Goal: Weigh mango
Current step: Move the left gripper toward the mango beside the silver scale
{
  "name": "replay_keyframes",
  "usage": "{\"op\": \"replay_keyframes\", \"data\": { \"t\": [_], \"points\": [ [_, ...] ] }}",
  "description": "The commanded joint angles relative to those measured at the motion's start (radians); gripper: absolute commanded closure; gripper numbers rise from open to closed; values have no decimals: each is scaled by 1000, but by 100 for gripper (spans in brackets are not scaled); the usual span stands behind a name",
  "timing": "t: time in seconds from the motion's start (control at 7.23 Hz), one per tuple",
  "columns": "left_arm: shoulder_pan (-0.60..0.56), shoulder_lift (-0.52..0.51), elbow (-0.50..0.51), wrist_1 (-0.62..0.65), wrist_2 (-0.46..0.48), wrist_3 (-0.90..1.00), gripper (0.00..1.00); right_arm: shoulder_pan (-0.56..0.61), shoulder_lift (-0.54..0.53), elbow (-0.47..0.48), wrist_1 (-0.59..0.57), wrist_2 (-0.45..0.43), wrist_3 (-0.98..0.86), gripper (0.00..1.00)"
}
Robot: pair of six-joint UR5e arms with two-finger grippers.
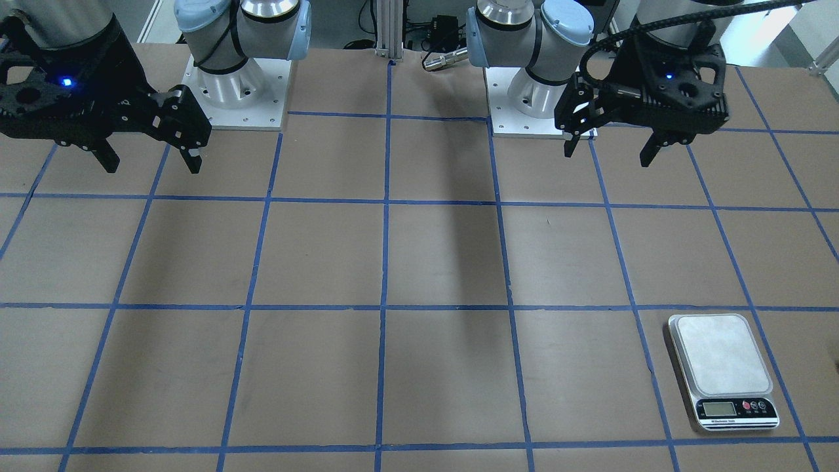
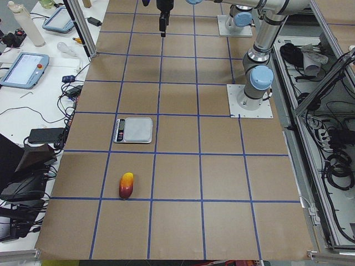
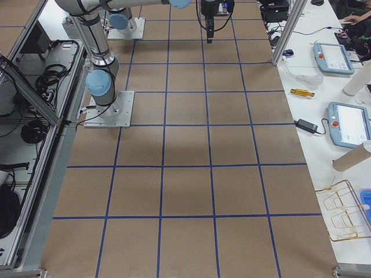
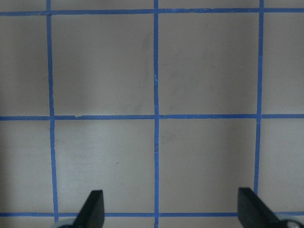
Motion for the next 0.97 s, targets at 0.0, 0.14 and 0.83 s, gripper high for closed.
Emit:
{"op": "replay_keyframes", "data": {
  "t": [0.0, 0.14, 0.83],
  "points": [
    [168, 28, 4, -62, 0, 267, 0, -1, -1, 0, 0, 0, 0, 0],
    [268, 34, 2, -79, -2, 411, 0, 0, 1, 0, 0, 0, 0, 0],
    [640, -54, -6, -9, -5, 1034, 0, -1, 1, 0, 0, 0, 0, 0]
  ]
}}
